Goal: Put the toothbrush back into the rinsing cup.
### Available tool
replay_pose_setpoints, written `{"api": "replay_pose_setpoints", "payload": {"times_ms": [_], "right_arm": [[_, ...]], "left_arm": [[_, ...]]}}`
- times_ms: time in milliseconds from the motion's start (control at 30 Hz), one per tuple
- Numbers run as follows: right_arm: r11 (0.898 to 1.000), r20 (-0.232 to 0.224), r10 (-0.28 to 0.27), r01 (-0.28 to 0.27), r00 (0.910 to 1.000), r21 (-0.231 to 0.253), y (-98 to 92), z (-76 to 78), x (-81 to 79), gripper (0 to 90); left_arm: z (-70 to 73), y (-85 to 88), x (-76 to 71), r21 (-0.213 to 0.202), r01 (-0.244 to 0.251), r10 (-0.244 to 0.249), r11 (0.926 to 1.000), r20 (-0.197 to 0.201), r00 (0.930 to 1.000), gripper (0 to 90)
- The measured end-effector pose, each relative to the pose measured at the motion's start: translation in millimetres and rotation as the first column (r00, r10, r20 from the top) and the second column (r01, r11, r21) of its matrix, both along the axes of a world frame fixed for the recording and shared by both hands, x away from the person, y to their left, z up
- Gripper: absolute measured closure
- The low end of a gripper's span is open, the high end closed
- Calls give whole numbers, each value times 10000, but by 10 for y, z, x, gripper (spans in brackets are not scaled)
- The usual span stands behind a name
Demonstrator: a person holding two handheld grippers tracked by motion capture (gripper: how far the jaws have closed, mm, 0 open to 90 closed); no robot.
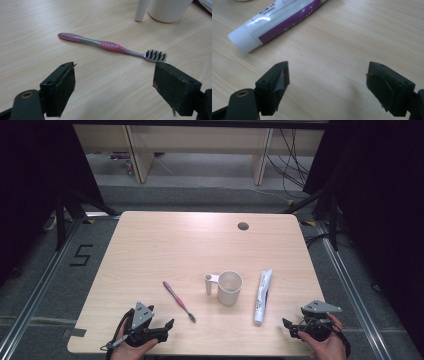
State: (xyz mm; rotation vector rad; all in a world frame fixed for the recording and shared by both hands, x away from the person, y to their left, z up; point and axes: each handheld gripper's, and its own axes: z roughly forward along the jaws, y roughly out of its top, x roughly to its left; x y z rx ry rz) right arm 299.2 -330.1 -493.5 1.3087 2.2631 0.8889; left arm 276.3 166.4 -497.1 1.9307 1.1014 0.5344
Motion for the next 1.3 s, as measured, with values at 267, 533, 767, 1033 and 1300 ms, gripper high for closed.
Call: {"api": "replay_pose_setpoints", "payload": {"times_ms": [267,533,767,1033,1300], "right_arm": [[10000,-109,-40,41,9999,41,19,-2,-6,200],[10000,-61,32,-31,10000,64,22,4,-7,202],[9992,136,389,-390,9991,43,3,-10,14,207],[9995,2,223,-223,9998,211,26,-3,-7,211],[9991,-156,330,-326,9993,268,2,7,12,213]], "left_arm": [[-17,-28,-14,154,101,-101,9998,-42,9999,176],[-14,-71,-11,145,500,-500,9986,27,9987,167],[32,-76,13,213,641,-648,9977,294,9975,159],[82,-13,87,750,1306,-1342,9886,459,9899,179],[175,-25,182,1680,1862,-1940,9680,311,9805,203]]}}
